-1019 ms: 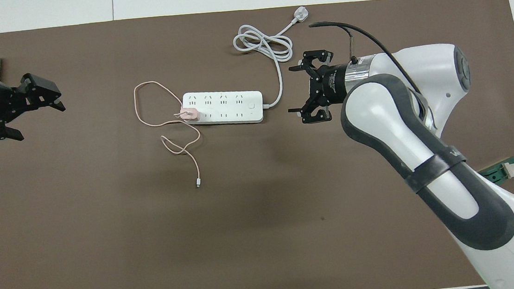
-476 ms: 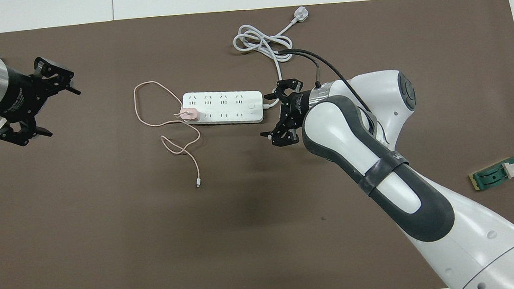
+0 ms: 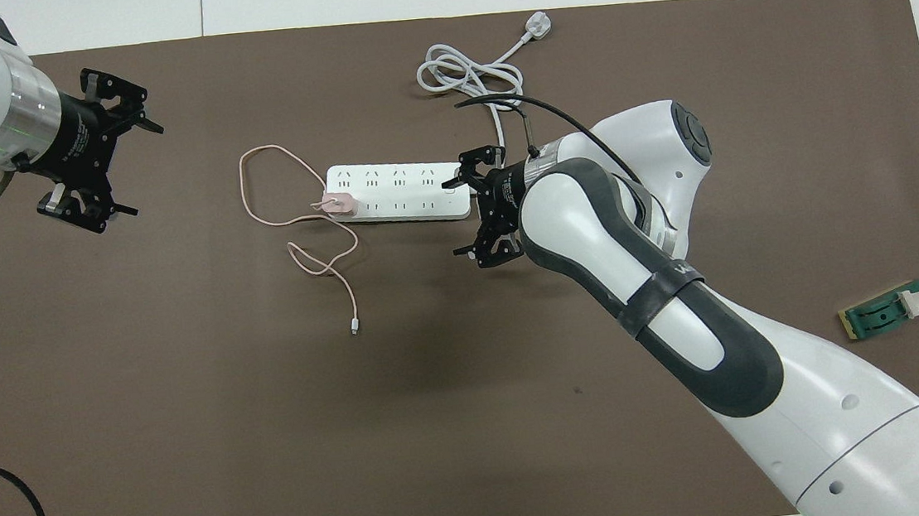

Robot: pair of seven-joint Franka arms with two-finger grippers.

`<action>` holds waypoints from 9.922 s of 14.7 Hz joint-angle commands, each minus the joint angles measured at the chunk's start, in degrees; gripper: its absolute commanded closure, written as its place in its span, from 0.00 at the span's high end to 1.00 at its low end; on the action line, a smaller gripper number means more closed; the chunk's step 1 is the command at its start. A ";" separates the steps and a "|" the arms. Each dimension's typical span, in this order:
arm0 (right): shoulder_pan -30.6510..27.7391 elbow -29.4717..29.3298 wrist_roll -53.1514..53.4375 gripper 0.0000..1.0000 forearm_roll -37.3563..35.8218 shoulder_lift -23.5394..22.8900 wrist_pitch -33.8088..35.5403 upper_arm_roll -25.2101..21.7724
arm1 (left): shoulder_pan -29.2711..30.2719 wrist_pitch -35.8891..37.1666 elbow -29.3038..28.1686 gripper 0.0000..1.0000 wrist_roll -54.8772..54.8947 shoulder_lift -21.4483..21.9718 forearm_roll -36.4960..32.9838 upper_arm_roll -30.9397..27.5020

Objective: Unplug charger and place it aside

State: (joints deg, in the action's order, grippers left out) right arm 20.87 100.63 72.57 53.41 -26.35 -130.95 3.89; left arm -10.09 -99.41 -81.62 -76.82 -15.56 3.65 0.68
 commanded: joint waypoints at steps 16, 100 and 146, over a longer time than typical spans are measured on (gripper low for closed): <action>-1.71 -18.27 -2.34 1.00 -8.06 -13.56 5.18 -0.11 | -1.77 -2.89 3.39 1.00 -10.90 -6.68 -3.30 -0.59; 1.28 -14.58 3.63 0.00 1.70 -16.72 -3.08 0.15 | -17.77 -25.84 -14.98 0.71 -36.21 -11.60 -8.22 -1.12; 1.20 -15.02 3.63 1.00 -13.74 -7.24 -2.47 -0.72 | -6.35 -9.63 -25.56 0.00 35.74 12.18 -2.78 -1.21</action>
State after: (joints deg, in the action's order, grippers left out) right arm 22.73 84.44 77.92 44.38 -35.58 -134.13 3.13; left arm -18.21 -102.99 -96.70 -47.06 -11.04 -1.16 -0.69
